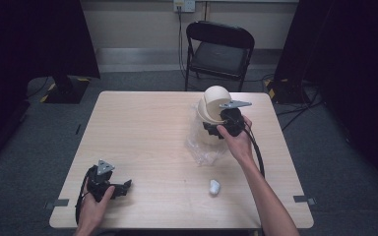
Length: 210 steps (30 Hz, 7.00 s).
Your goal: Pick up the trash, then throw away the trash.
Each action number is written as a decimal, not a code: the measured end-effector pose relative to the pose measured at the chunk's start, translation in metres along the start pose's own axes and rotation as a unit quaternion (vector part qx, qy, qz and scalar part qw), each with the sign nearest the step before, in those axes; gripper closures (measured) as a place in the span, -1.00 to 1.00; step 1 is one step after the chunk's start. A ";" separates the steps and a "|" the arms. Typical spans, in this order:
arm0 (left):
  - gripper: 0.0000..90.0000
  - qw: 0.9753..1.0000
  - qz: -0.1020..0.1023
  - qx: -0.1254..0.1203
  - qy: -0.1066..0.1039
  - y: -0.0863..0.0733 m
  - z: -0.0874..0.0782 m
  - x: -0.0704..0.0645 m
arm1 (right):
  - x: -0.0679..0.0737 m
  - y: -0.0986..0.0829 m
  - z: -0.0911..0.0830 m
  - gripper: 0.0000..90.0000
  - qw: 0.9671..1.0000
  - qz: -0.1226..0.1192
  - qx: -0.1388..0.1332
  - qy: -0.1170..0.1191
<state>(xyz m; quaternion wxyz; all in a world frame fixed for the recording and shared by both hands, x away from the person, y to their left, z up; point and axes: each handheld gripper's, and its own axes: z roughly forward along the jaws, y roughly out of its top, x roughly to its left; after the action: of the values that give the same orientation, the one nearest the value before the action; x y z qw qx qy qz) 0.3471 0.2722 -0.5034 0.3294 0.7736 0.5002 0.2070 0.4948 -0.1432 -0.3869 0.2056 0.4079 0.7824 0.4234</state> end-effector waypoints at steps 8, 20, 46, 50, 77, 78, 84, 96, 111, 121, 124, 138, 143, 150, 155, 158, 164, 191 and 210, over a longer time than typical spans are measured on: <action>-0.99 1.000 0.000 0.000 0.000 0.000 0.000 0.000 | -0.001 0.001 0.010 -0.63 1.000 0.008 0.001 0.000; -0.99 1.000 0.000 0.000 0.000 0.000 0.000 0.000 | -0.001 0.004 0.025 -0.61 1.000 0.009 0.020 0.003; -0.99 1.000 0.000 0.000 -0.001 0.000 0.000 0.000 | 0.009 -0.009 -0.051 -0.52 0.999 0.022 -0.038 0.028; -0.99 1.000 0.000 0.000 0.000 0.000 0.000 0.000 | 0.011 -0.022 -0.059 -0.50 0.999 0.029 -0.031 0.033; -1.00 1.000 -0.001 0.000 -0.002 0.000 0.000 0.000 | 0.042 -0.137 -0.064 -0.10 0.996 0.030 0.046 0.075; -1.00 1.000 -0.001 0.000 -0.001 0.000 0.000 0.000 | 0.042 -0.137 -0.064 -0.10 0.996 0.030 0.046 0.075; -1.00 1.000 0.007 0.004 0.000 0.000 -0.001 0.001 | 0.049 -0.150 -0.068 -0.05 0.994 0.022 0.059 0.084; -1.00 1.000 0.007 0.005 -0.001 0.000 -0.001 0.001 | 0.062 -0.162 -0.070 -0.18 0.993 -0.008 0.072 0.098; -1.00 1.000 0.007 0.005 -0.001 0.000 -0.001 0.001 | 0.079 -0.164 -0.063 0.25 0.987 -0.031 0.082 0.137; -1.00 1.000 0.002 0.002 -0.003 0.001 0.000 0.001 | 0.071 -0.163 -0.062 0.49 0.986 -0.002 0.078 0.145; -1.00 1.000 -0.001 0.000 -0.002 0.001 0.002 0.000 | 0.067 -0.163 -0.062 0.50 0.987 0.013 0.072 0.146; -1.00 1.000 0.004 0.004 0.000 0.002 0.002 0.001 | 0.058 -0.154 -0.073 0.53 0.991 0.021 0.050 0.119; -1.00 1.000 0.003 0.004 -0.001 0.002 0.002 0.001 | 0.053 -0.148 -0.072 0.53 0.992 0.027 0.045 0.111; -1.00 1.000 0.004 0.004 0.000 0.002 0.002 0.001 | 0.048 -0.139 -0.068 0.55 0.994 0.026 0.043 0.102; -1.00 1.000 0.000 0.002 0.002 0.001 0.001 0.000 | 0.038 -0.129 -0.077 0.56 0.995 0.031 0.033 0.088; -1.00 1.000 0.000 0.002 0.001 0.001 0.001 0.000 | 0.029 -0.123 -0.081 0.56 0.996 0.037 0.030 0.075; -1.00 1.000 0.001 0.003 0.000 0.001 0.001 0.000 | 0.022 -0.110 -0.082 0.56 0.997 0.038 0.021 0.068; -1.00 1.000 0.004 0.004 0.002 0.001 0.001 0.000 | -0.006 -0.025 -0.079 0.56 0.998 0.022 -0.020 0.054; -1.00 1.000 0.003 0.004 0.002 0.001 0.001 0.000 | -0.015 0.014 -0.054 0.56 0.998 0.022 -0.037 0.054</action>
<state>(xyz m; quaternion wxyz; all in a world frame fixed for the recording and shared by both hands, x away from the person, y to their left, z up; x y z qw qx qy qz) 0.3484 0.2715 -0.5030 0.3247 0.7762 0.4990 0.2074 0.4746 -0.1778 -0.3457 0.1682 0.3936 0.7669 0.4782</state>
